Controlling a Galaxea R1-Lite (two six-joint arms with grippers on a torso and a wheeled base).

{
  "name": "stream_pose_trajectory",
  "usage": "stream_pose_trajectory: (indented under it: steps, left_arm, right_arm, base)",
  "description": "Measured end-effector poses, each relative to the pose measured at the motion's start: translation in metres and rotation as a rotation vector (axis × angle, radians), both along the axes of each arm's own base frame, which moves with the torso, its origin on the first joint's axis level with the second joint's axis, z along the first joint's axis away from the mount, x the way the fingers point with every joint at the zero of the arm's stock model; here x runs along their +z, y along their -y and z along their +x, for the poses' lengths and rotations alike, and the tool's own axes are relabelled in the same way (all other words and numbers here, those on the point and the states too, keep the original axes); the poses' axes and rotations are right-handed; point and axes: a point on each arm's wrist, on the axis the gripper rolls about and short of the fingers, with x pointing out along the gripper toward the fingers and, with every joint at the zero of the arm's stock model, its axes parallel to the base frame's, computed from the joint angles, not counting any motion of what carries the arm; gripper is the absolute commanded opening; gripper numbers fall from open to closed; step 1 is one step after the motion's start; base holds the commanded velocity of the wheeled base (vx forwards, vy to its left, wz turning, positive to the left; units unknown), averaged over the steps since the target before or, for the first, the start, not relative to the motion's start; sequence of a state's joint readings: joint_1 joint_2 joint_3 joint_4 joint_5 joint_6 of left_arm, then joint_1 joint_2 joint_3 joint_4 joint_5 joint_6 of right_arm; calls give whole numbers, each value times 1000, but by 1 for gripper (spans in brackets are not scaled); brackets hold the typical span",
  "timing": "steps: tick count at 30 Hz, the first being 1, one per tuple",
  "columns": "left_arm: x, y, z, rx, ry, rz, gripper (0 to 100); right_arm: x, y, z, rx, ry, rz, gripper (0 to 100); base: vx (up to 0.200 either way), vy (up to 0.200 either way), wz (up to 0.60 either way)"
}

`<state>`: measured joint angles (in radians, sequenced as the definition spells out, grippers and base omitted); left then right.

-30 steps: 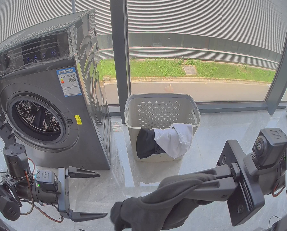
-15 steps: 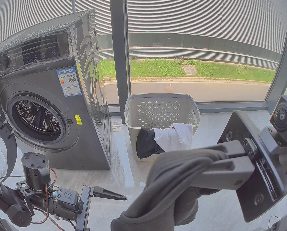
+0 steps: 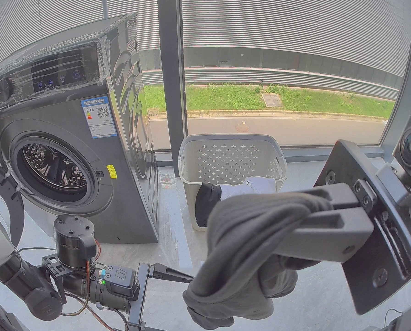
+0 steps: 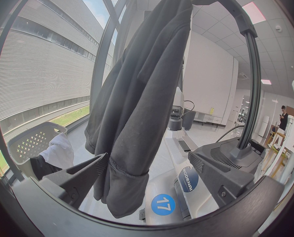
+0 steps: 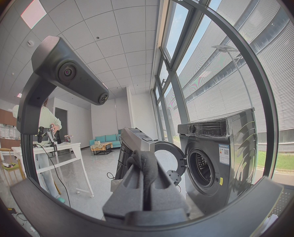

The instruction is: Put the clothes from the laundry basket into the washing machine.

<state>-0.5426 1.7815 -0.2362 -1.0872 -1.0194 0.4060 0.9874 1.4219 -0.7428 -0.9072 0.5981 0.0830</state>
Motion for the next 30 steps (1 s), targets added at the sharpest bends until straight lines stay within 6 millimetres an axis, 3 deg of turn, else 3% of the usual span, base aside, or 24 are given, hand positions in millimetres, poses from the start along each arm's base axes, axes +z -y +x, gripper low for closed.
stream_pose_trajectory:
  steps: [6,7,20,30]
  left_arm:
    - [-7,2,6,9,-17,15,100]
    - [-8,2,6,13,-18,17,0]
    - [-7,-3,11,49,-9,15,0]
    - [6,-19,16,122,35,-13,0]
  right_arm:
    - [0,0,0,2,1,1,0]
    - [0,0,0,2,1,1,0]
    - [-3,4,7,-45,-10,-7,0]
    - [-12,30,46,-267,-37,-28,0]
  base:
    - [0,0,0]
    - [0,0,0]
    - [0,0,0]
    - [0,0,0]
